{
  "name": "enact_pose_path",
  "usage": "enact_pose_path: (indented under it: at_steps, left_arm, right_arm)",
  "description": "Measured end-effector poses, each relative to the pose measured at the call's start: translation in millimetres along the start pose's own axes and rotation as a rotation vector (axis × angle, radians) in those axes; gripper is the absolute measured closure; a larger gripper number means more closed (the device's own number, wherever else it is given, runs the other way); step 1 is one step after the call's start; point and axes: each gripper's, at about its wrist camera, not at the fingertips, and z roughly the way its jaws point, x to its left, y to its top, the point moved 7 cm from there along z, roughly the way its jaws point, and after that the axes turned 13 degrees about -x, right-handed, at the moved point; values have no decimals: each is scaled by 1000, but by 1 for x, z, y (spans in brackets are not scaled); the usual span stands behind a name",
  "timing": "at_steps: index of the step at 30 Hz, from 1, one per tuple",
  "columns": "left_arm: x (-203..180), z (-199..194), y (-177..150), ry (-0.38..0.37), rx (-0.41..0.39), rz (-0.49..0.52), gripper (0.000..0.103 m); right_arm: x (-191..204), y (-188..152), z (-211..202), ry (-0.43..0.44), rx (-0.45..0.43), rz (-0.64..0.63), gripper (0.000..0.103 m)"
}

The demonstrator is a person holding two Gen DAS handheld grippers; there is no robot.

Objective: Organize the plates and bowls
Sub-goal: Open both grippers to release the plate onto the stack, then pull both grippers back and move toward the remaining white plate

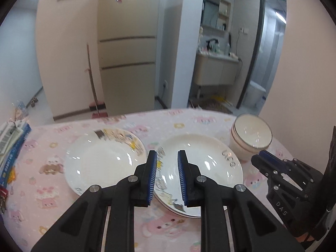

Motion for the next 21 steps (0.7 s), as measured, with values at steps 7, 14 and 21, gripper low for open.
enact_pose_path:
  at_steps: [7,14,21]
  left_arm:
    - [47,-63,37,96,-231,6,32]
    - [90,-87,39,161,-331,17,17]
    - [142,-60,10,224,-266,-43,17]
  right_arm:
    - [33,41,-8,76,-20,15,86]
    - [74,62,4,120,-49,16,86]
    - [115,44,41,172,18,40,86]
